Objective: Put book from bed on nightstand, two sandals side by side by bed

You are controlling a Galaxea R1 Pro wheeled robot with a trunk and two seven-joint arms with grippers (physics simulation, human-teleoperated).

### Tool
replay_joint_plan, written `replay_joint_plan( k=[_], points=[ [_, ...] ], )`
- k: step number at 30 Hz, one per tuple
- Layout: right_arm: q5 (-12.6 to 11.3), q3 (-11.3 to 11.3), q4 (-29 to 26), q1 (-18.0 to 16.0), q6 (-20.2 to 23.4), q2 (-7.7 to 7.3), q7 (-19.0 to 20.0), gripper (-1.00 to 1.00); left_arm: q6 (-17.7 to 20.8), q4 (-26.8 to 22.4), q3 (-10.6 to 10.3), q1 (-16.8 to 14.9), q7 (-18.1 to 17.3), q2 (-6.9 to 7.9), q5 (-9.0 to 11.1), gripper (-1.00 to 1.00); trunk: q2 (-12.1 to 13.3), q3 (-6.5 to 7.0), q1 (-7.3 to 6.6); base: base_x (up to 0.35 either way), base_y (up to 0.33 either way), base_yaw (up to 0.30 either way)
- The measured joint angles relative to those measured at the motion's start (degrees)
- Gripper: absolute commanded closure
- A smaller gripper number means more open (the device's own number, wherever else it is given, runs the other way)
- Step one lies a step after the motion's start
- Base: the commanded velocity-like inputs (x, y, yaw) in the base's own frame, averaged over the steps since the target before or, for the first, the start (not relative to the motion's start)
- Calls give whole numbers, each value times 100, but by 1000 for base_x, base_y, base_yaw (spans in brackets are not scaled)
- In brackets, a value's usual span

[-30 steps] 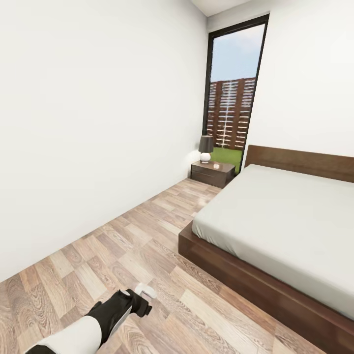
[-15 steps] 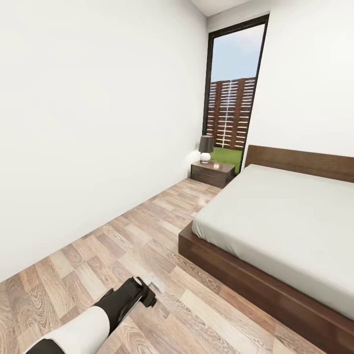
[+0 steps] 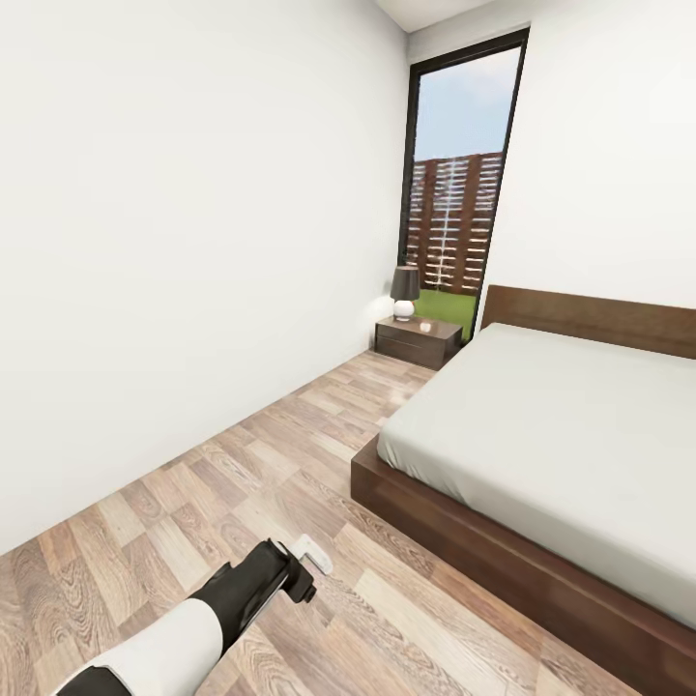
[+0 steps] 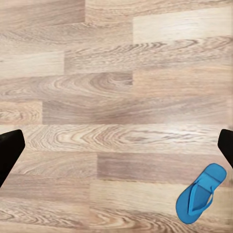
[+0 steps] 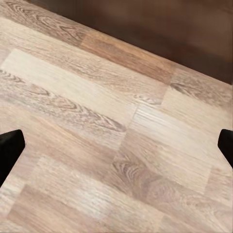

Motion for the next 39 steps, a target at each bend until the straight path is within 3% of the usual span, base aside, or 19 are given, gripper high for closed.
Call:
replay_joint_plan(
  k=[8, 15, 28, 39],
  points=[
    [13, 49, -1814, -6, 1429, 12, 9, -100, 73, -43, -2, -4, -23, -8, 7, -100, 0, 0, 0, 0, 0, 0],
    [10, 272, -2430, -69, 2144, 0, 30, -100, 135, -112, 3, -5, -33, -2, 32, -100, 0, 0, 0, 0, 0, 0],
    [17, 594, -2731, -250, 2444, -49, 233, -100, 165, -138, 36, -5, -37, 7, 51, -100, 0, 0, 0, 0, 0, 0],
    [33, 651, -2822, -277, 2481, -76, 496, -100, 167, -140, 47, -5, -37, 8, 53, -100, 0, 0, 0, 0, 0, 0]
  ],
)
